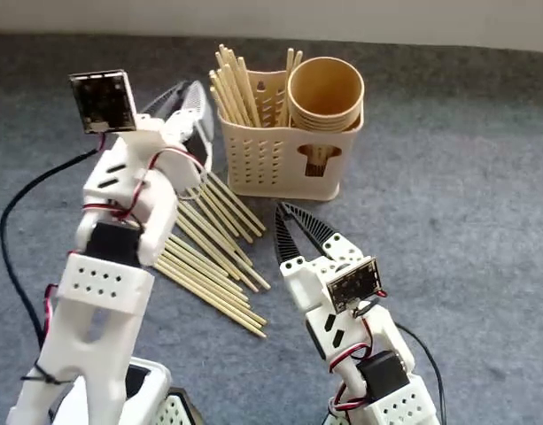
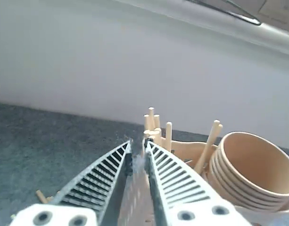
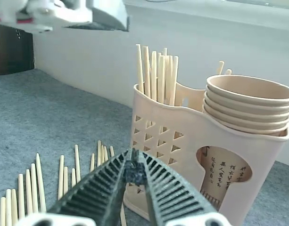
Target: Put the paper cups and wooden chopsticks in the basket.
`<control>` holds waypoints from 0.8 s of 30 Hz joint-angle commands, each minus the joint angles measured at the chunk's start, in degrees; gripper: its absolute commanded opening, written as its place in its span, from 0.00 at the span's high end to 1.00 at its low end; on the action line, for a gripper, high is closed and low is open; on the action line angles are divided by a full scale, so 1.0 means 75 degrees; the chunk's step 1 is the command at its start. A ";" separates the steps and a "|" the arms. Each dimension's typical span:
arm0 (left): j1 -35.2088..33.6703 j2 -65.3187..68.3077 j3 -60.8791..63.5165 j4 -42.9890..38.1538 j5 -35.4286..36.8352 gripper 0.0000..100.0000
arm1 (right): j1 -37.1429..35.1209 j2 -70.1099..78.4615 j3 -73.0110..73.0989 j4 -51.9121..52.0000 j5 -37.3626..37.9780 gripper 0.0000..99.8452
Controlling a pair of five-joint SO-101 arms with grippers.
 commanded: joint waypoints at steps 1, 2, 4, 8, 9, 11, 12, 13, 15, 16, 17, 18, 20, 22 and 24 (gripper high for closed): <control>-0.0721 -0.0475 -0.0275 0.0856 0.0105 0.95 | -0.0018 -0.0100 0.0779 0.0018 0.0129 0.99; -0.0838 -0.0475 -0.0264 0.1043 0.0105 0.95 | -0.0018 -0.0100 0.0779 0.0018 0.0129 0.99; -0.1084 -0.0463 -0.0252 0.1465 0.0105 0.95 | -0.0018 -0.0100 0.0779 0.0018 0.0129 0.99; -0.1436 -0.0463 -0.0252 0.2356 0.0105 0.95 | -0.0018 -0.0100 0.0779 0.0018 0.0129 0.99; -0.1495 -0.0463 -0.0240 0.2590 0.0105 0.95 | -0.0018 -0.0100 0.0779 0.0018 0.0129 0.99; -0.1600 -0.0451 -0.0240 0.3083 0.0105 0.95 | -0.0018 -0.0100 0.0779 0.0018 0.0129 0.99; -0.1635 -0.0440 -0.0217 0.3341 0.0105 0.95 | -0.0018 -0.0100 0.0779 0.0018 0.0129 0.99; -0.1647 -0.0440 -0.0123 0.3516 0.0105 0.95 | -0.0018 -0.0100 0.0779 0.0018 0.0129 0.99; -0.1612 -0.0451 0.0111 0.3681 0.0105 0.95 | -0.0018 -0.0100 0.0779 0.0018 0.0129 0.99; -0.1612 -0.0451 0.0264 0.3692 0.0105 0.95 | -0.0018 -0.0100 0.0779 0.0018 0.0129 0.99; -0.1623 -0.0451 0.0440 0.3681 0.0105 0.95 | -0.0018 -0.0100 0.0779 0.0018 0.0129 0.99; -0.1635 -0.0451 0.0627 0.3681 0.0105 0.95 | -0.0006 -0.0100 0.0779 0.0018 0.0129 0.99; -0.1647 -0.0440 0.0885 0.3669 0.0105 0.95 | -0.0006 -0.0100 0.0779 0.0018 0.0129 0.99; -0.1635 -0.0440 0.1096 0.3622 0.0105 0.95 | -0.0006 -0.0100 0.0779 0.0018 0.0129 0.99; -0.1647 -0.0440 0.1284 0.3622 0.0070 0.95 | -0.0006 -0.0100 0.0779 0.0018 0.0129 0.99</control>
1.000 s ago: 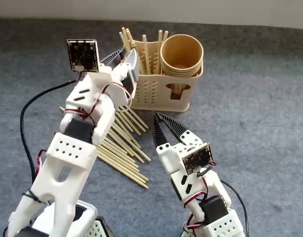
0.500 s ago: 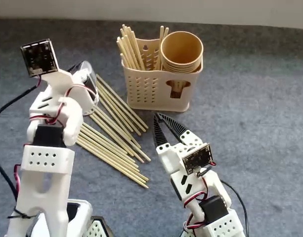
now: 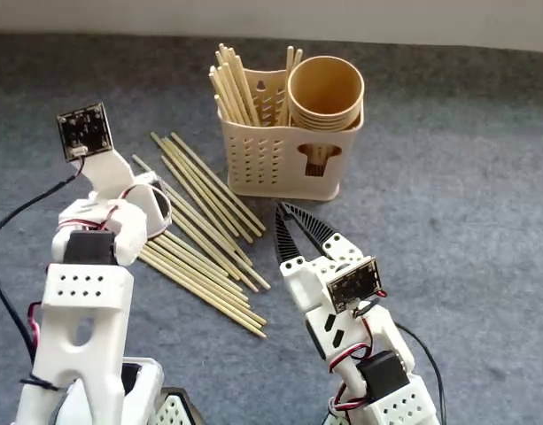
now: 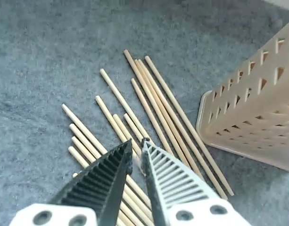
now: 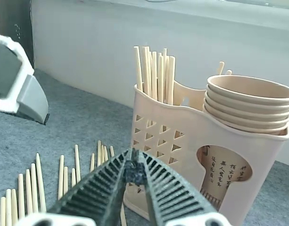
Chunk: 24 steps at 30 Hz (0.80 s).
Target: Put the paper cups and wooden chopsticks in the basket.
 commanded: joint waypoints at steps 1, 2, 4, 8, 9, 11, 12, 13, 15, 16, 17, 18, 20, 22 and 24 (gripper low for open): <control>-0.0158 -0.0182 0.0217 -0.0035 0.0023 0.95 | -0.0006 -0.0100 0.0779 0.0018 0.0129 0.99; -0.0275 -0.0182 0.0264 -0.0012 0.0023 0.94 | -0.0006 -0.0100 0.0779 0.0018 0.0129 0.99; -0.0463 -0.0158 0.0287 0.0000 0.0047 0.91 | -0.0006 -0.0100 0.0779 0.0018 0.0129 0.99; -0.0568 0.0533 -0.0088 0.0035 0.0059 0.90 | -0.0006 -0.0100 0.0779 0.0018 0.0129 0.99; -0.0557 0.0838 -0.0264 0.0141 0.0059 0.90 | -0.0006 -0.0100 0.0779 0.0018 0.0129 0.99; -0.0568 0.1541 -0.0756 0.0375 0.0059 0.90 | -0.0006 -0.0100 0.0779 0.0018 0.0129 0.99; -0.0568 0.1905 -0.1002 0.0504 0.0059 0.90 | -0.0006 -0.0100 0.0779 0.0018 0.0129 0.99; -0.0580 0.2292 -0.1272 0.0633 0.0059 0.90 | -0.0006 -0.0100 0.0779 0.0018 0.0129 0.99; -0.0580 0.2971 -0.1752 0.0797 0.0059 0.90 | -0.0006 -0.0111 0.0779 0.0018 0.0129 0.99; -0.0580 0.3300 -0.1952 0.0832 0.0059 0.90 | -0.0006 -0.0111 0.0779 0.0018 0.0129 0.99; -0.0580 0.3604 -0.2151 0.0856 0.0059 0.90 | -0.0006 -0.0111 0.0779 0.0018 0.0129 0.99; -0.0580 0.3933 -0.2350 0.0891 0.0059 0.90 | -0.0006 -0.0111 0.0779 0.0018 0.0129 0.99; -0.0580 0.4542 -0.2749 0.0938 0.0070 0.90 | -0.0006 -0.0111 0.0779 0.0018 0.0129 0.99; -0.0592 0.5128 -0.3124 0.0938 0.0070 0.90 | -0.0006 -0.0123 0.0779 0.0018 0.0129 0.99; -0.0686 0.5703 -0.3499 0.0938 0.0070 0.90 | -0.0006 -0.0123 0.0779 0.0018 0.0129 0.99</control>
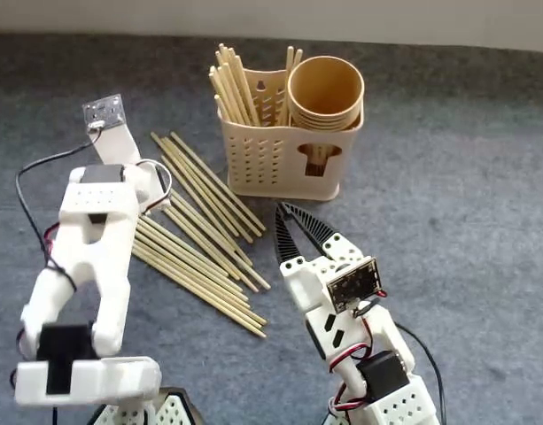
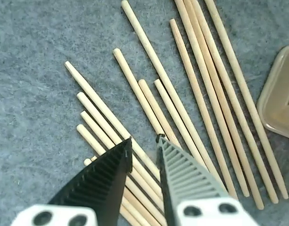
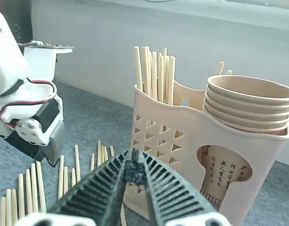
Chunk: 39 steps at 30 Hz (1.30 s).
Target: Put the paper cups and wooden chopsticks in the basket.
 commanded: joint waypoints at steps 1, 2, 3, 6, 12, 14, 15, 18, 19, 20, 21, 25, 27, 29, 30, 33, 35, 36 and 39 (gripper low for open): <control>-0.0264 0.1037 -0.1096 0.0059 0.0082 0.90 | -0.0006 -0.0123 0.0779 0.0018 0.0129 0.99; -0.0299 0.1260 -0.1248 0.0059 0.0082 0.90 | -0.0006 -0.0123 0.0779 0.0018 0.0129 0.99; -0.0311 0.1471 -0.1377 0.0082 0.0082 0.90 | -0.0006 -0.0123 0.0779 0.0018 0.0129 0.99; -0.0334 0.2010 -0.1858 0.0457 0.0340 0.90 | -0.0006 -0.0135 0.0779 0.0018 0.0129 0.99; -0.0322 0.3089 -0.2913 0.0926 0.0551 0.90 | -0.0018 -0.0135 0.0779 0.0018 0.0129 0.99; -0.0322 0.3429 -0.3171 0.0926 0.0551 0.90 | -0.0018 -0.0135 0.0779 0.0018 0.0129 0.99; -0.0322 0.3581 -0.3264 0.0926 0.0551 0.90 | -0.0018 -0.0135 0.0779 0.0018 0.0129 0.99; -0.0287 0.3968 -0.3604 0.0985 0.0551 0.90 | -0.0018 -0.0135 0.0779 0.0018 0.0129 0.99; -0.0287 0.4038 -0.3686 0.1114 0.0551 0.90 | -0.0018 -0.0135 0.0779 0.0018 0.0129 0.99; -0.0287 0.4050 -0.3804 0.1278 0.0551 0.90 | -0.0018 -0.0135 0.0779 0.0018 0.0129 0.99; -0.0275 0.4038 -0.3909 0.1465 0.0551 0.90 | -0.0018 -0.0135 0.0779 0.0018 0.0129 0.99; -0.0275 0.4015 -0.4237 0.1934 0.0551 0.90 | -0.0018 -0.0135 0.0779 0.0018 0.0129 0.99; -0.0275 0.4015 -0.4355 0.2028 0.0563 0.90 | -0.0018 -0.0135 0.0779 0.0018 0.0129 0.99; -0.0264 0.4015 -0.4425 0.2075 0.0563 0.90 | -0.0018 -0.0135 0.0779 0.0018 0.0129 0.99; -0.0205 0.4015 -0.4437 0.2063 0.0563 0.90 | -0.0018 -0.0135 0.0779 0.0018 0.0129 0.99; -0.0018 0.4050 -0.4437 0.2028 0.0563 0.90 | -0.0018 -0.0135 0.0779 0.0006 0.0129 0.99; 0.0100 0.4085 -0.4437 0.2004 0.0563 0.90 | -0.0018 -0.0135 0.0779 0.0006 0.0129 0.99; 0.0147 0.4097 -0.4425 0.2004 0.0551 0.90 | -0.0018 -0.0135 0.0779 0.0006 0.0129 0.99; 0.0170 0.4108 -0.4331 0.1852 0.0551 0.90 | -0.0018 -0.0135 0.0779 0.0006 0.0129 0.99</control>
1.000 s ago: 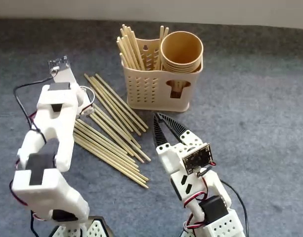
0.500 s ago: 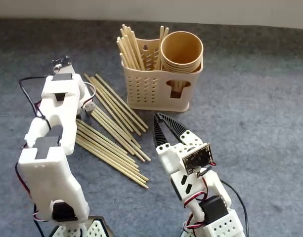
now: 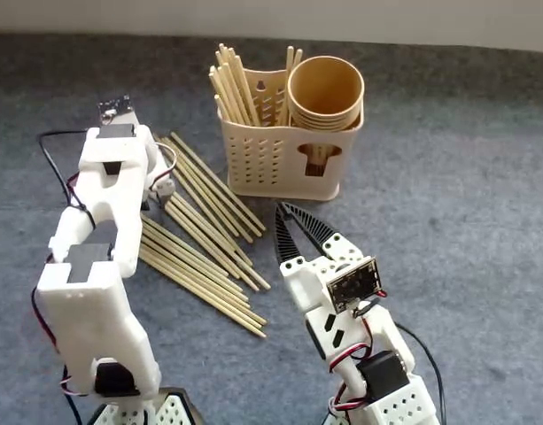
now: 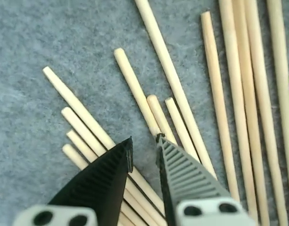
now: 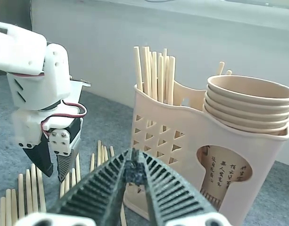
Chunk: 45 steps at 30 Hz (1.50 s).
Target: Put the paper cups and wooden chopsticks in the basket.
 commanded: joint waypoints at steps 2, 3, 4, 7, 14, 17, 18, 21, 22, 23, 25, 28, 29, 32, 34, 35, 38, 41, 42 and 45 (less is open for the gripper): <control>0.0252 -0.0018 -0.0123 -0.0363 0.0047 0.90 | -0.0018 -0.0135 0.0779 0.0006 0.0129 0.99; 0.0252 0.0076 -0.0100 -0.0469 0.0035 0.90 | -0.0018 -0.0135 0.0779 0.0006 0.0129 0.99; 0.0252 0.0205 -0.0111 -0.0539 0.0023 0.90 | -0.0018 -0.0135 0.0779 0.0006 0.0129 0.99; 0.0264 0.0592 -0.0346 -0.0516 0.0023 0.90 | -0.0018 -0.0135 0.0779 0.0006 0.0129 0.99; 0.0264 0.1307 -0.1366 0.0551 0.0035 0.90 | -0.0018 -0.0135 0.0779 0.0006 0.0129 0.99; 0.0264 0.1553 -0.1694 0.0867 0.0047 0.90 | -0.0018 -0.0135 0.0779 0.0018 0.0129 0.99; 0.0264 0.1623 -0.1788 0.0914 0.0047 0.90 | -0.0018 -0.0135 0.0779 0.0018 0.0129 0.99; 0.0264 0.1823 -0.2069 0.0938 0.0035 0.97 | -0.0018 -0.0135 0.0779 0.0018 0.0129 0.99; 0.0264 0.1870 -0.2151 0.0938 0.0012 0.99 | -0.0018 -0.0135 0.0779 0.0018 0.0129 0.99; 0.0264 0.1905 -0.2198 0.0949 0.0012 1.00 | -0.0018 -0.0135 0.0779 0.0018 0.0129 0.99; 0.0264 0.1928 -0.2268 0.0949 0.0035 0.99 | -0.0018 -0.0135 0.0779 0.0018 0.0129 0.99; 0.0264 0.1916 -0.2268 0.0949 0.0047 0.99 | -0.0018 -0.0135 0.0779 0.0018 0.0129 0.99; 0.0264 0.1905 -0.2268 0.0949 0.0047 0.99 | -0.0018 -0.0135 0.0779 0.0018 0.0129 0.99; 0.0264 0.1881 -0.2280 0.0938 0.0047 1.00 | -0.0018 -0.0135 0.0779 0.0018 0.0129 0.99; 0.0275 0.1870 -0.2292 0.0938 0.0047 1.00 | -0.0018 -0.0135 0.0779 0.0018 0.0129 0.99; 0.0275 0.1870 -0.2374 0.0949 0.0047 1.00 | -0.0018 -0.0135 0.0779 0.0018 0.0129 0.99; 0.0275 0.1870 -0.2714 0.1254 0.0047 1.00 | -0.0018 -0.0135 0.0779 0.0018 0.0129 0.99; 0.0275 0.1870 -0.3229 0.1770 0.0047 1.00 | -0.0018 -0.0135 0.0779 0.0018 0.0129 0.99; 0.0311 0.1870 -0.3370 0.1911 0.0047 1.00 | -0.0018 -0.0135 0.0779 0.0018 0.0129 0.99; 0.0358 0.1870 -0.3745 0.2251 0.0047 1.00 | -0.0018 -0.0135 0.0779 0.0018 0.0129 0.99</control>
